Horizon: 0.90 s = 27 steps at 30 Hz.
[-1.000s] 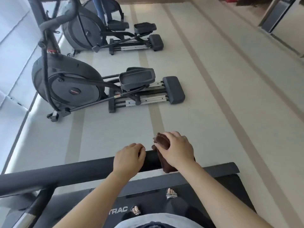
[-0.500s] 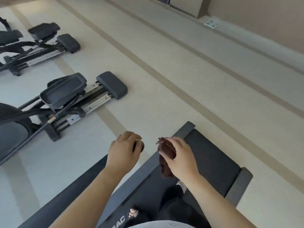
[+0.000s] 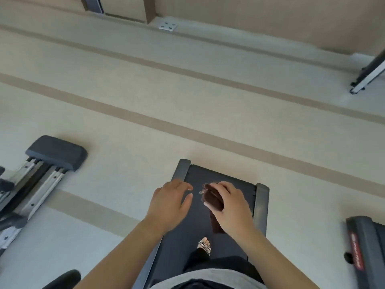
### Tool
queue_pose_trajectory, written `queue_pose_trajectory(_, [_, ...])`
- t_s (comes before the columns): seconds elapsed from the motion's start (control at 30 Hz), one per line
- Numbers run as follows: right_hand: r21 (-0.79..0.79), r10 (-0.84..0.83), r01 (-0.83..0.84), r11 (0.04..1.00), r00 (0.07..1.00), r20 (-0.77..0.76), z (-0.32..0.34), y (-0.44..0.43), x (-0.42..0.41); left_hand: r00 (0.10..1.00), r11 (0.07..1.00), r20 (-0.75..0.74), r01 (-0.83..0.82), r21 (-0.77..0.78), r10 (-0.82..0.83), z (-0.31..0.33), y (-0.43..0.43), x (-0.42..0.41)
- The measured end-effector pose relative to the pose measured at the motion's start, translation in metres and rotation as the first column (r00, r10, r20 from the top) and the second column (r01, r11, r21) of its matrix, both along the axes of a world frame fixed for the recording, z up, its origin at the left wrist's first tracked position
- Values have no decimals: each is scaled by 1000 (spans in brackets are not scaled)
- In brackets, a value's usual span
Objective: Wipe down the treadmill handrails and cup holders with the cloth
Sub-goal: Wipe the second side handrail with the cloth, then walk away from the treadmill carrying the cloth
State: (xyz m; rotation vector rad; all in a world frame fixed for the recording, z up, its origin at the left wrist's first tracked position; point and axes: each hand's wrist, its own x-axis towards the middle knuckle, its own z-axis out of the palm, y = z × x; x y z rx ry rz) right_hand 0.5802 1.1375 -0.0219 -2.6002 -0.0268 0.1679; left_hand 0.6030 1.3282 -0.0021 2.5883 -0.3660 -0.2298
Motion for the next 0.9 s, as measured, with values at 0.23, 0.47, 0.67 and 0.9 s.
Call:
queue_pose_trajectory(0.23, [-16,-102,102,995,994,-25,3,-77,51,992,992,-14,127,16,-127,-5,-80,82])
queue_pose_trajectory(0.47, [18,-170,172,985,984,-58,2,-123,118,984,985,-55,171,8,-170,-8,-121,159])
queue_pose_trajectory(0.67, [-18,-196,195,981,980,-45,2,-148,213,977,978,-56,205,-30,-207,-14,-153,260])
queue_pose_trajectory(0.9, [-18,-211,211,977,978,6,19,-167,362,966,966,1,258,-1,-258,5,-176,409])
